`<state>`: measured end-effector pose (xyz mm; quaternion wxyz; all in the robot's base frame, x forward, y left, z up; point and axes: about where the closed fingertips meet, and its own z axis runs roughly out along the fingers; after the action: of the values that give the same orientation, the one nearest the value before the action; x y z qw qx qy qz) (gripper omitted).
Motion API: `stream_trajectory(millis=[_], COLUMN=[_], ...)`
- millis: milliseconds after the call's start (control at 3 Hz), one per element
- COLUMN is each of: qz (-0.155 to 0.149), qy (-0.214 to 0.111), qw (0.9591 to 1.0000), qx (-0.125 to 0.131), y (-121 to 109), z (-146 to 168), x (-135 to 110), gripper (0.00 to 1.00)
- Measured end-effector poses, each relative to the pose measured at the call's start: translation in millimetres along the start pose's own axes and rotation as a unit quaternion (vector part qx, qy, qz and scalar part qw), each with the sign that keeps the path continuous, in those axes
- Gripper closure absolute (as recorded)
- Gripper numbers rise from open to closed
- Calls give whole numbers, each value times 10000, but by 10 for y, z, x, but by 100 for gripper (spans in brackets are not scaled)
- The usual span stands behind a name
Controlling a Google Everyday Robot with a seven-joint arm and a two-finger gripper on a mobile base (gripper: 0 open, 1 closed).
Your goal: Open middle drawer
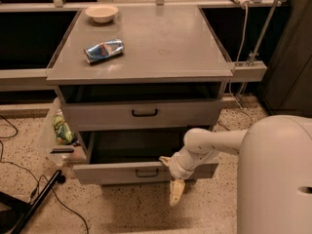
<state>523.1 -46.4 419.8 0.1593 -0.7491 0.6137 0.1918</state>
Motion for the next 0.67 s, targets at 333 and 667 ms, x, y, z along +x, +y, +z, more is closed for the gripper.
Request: stream_trajectory(millis=[333, 667], qz=[0, 33], qy=[-2, 19], qw=[10000, 9999], qx=[-8, -153], y=[4, 197], z=[4, -30], x=[-1, -46], gripper=[0, 0])
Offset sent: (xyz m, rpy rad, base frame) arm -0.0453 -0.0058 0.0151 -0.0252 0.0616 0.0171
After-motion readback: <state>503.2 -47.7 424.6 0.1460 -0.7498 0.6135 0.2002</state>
